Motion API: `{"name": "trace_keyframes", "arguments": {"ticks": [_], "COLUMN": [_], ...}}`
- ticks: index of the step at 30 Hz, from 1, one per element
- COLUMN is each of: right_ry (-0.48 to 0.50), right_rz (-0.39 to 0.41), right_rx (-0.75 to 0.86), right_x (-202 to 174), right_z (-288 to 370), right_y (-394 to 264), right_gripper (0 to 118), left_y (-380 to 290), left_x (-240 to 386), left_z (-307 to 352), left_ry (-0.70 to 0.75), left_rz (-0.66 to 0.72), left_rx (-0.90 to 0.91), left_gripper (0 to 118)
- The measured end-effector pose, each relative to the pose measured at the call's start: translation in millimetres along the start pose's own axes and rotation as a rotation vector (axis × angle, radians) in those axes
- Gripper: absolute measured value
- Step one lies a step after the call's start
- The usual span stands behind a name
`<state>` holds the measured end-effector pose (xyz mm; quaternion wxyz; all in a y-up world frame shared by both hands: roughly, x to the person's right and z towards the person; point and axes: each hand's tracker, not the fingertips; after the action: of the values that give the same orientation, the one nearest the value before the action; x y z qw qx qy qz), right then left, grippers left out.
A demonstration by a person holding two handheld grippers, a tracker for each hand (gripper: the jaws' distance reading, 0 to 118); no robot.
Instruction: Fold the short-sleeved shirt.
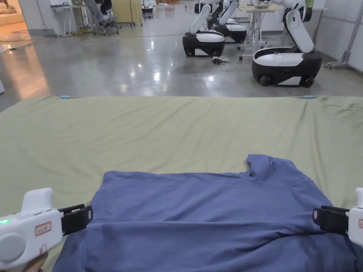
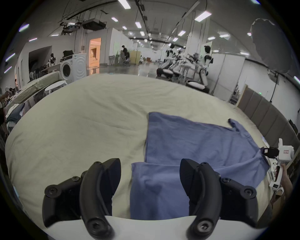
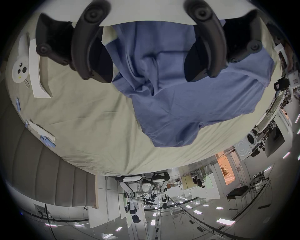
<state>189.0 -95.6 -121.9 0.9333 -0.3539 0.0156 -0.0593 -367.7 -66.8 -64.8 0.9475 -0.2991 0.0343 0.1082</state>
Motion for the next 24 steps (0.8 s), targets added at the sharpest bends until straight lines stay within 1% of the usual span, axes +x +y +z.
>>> {"name": "trace_keyframes", "arguments": {"ticks": [1,2,4,5,6,7,8,9,10,11,13,14,16,18,20,23,24], "right_ry": [0.020,0.038,0.054,0.057,0.056,0.060,0.068,0.076,0.098,0.118,0.110,0.125,0.113,0.129,0.160,0.170,0.173], "right_rz": [-0.012,-0.024,-0.023,-0.016,-0.008,-0.001,0.002,0.005,0.012,0.023,0.048,0.065,0.083,0.072,0.052,0.043,0.041], "right_rx": [0.031,0.046,0.064,0.077,0.096,0.117,0.133,0.140,0.136,0.134,0.156,0.148,0.165,0.166,0.160,0.157,0.157], "right_x": [0.4,2.7,1.0,-1.5,-2.1,-4.4,-7.4,-9.9,-12.5,-17.0,-25.7,-29.3,-38.2,-40.9,-42.0,-43.5,-43.3], "right_z": [9.7,19.3,38.3,49.0,58.6,68.3,79.2,88.3,95.5,103.5,117.0,121.9,131.6,135.1,140.1,149.3,152.7], "right_y": [-2.4,-5.2,-13.2,-18.1,-21.6,-26.3,-32.1,-36.7,-40.1,-45.8,-56.5,-60.7,-69.2,-75.3,-80.1,-88.3,-91.0], "right_gripper": [91,91,90,87,79,64,47,25,0,0,0,0,0,0,0,0,0], "left_y": [-1.6,-4.4,-15.9,-21.3,-27.0,-31.0,-37.6,-42.8,-47.8,-52.9,-64.6,-67.6,-74.0,-80.3,-85.9,-88.0,-86.4], "left_x": [1.6,4.4,3.1,6.3,8.9,4.8,5.5,5.9,6.3,4.0,3.4,0.5,3.4,0.6,-16.2,-20.7,-23.8], "left_z": [11.4,25.2,47.5,60.0,72.9,78.8,90.2,99.4,106.6,111.7,120.6,125.2,131.2,129.3,120.6,120.3,114.6], "left_ry": [-0.011,-0.018,-0.039,-0.028,-0.029,-0.034,-0.050,-0.063,-0.080,-0.085,-0.056,-0.079,-0.086,-0.061,-0.070,-0.080,-0.078], "left_rz": [-0.001,-0.005,-0.030,-0.043,-0.044,-0.044,-0.042,-0.042,-0.045,-0.046,-0.043,-0.033,0.014,0.019,0.043,0.086,0.108], "left_rx": [0.011,0.029,0.103,0.125,0.136,0.152,0.158,0.154,0.140,0.132,0.146,0.133,0.119,0.107,0.093,0.088,0.069], "left_gripper": [75,75,74,72,72,70,63,45,10,2,1,1,0,0,0,1,2]}}
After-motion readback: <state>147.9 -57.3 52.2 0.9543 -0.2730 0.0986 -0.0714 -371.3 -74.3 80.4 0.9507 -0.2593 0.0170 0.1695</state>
